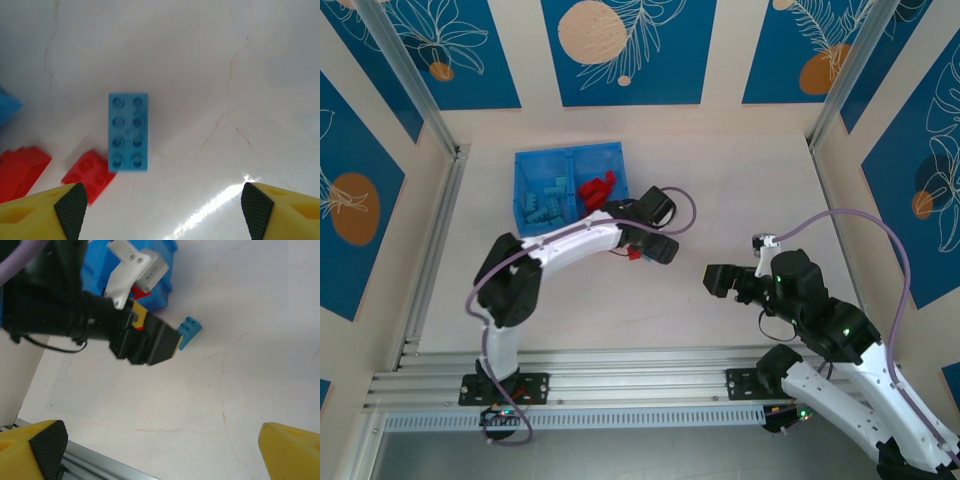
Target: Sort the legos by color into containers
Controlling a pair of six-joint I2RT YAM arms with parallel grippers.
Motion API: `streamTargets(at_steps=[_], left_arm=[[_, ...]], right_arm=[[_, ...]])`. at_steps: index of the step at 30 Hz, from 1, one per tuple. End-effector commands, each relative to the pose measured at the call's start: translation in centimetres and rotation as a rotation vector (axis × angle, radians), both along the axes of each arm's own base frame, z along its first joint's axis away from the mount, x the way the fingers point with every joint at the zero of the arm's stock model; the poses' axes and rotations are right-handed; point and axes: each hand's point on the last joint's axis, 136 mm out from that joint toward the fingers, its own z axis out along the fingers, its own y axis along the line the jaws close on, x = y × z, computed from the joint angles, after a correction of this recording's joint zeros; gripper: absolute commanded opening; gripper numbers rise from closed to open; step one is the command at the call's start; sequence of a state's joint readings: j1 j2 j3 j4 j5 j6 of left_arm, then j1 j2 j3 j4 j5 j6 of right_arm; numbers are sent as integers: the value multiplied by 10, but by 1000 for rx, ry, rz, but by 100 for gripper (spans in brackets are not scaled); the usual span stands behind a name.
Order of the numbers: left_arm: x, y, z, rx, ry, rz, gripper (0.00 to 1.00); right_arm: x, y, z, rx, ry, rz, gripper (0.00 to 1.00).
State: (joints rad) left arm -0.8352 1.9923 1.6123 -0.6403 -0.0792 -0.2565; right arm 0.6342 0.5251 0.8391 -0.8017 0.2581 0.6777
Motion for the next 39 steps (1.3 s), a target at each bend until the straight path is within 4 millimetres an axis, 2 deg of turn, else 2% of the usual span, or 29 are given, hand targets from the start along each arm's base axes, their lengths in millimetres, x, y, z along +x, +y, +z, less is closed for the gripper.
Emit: streamTargets(at_steps=[1,5,9,13,17,20,23,25,27,31,33,35,39], left_arm=[[12,0,-14,17,61,18,80],[30,-1,-33,33,68,19,71],[36,-1,-48,54,98,15,60],[32,3,-65,80,138,15,53],[22,5,-81,81,185,19,50],[18,8,-87,84,200,20,43],[15,7,-81,75,197,14,35],[16,6,-64,51,173,11,32],[17,3,-34,1,129,8,31],[26,12,47,-77,-29,20,31],[32,26,79,-96,-95,42,31],[41,48,106,-109,-149,83,31],[69,112,137,-91,-240,226,31]], right_arm=[[-1,-3,-5,-2,30,-19,100],[0,0,-2,11,23,-13,100],[-1,1,-3,19,36,-9,100],[-3,2,-7,25,58,-11,100],[-3,4,-5,42,61,-6,100],[-3,7,-1,50,55,2,100],[-1,9,1,54,59,5,100],[-1,12,2,61,66,15,100],[-1,15,5,73,66,26,100],[-2,21,12,108,56,53,100],[-2,25,17,128,45,64,100],[0,27,21,140,35,70,99],[2,29,22,141,35,69,100]])
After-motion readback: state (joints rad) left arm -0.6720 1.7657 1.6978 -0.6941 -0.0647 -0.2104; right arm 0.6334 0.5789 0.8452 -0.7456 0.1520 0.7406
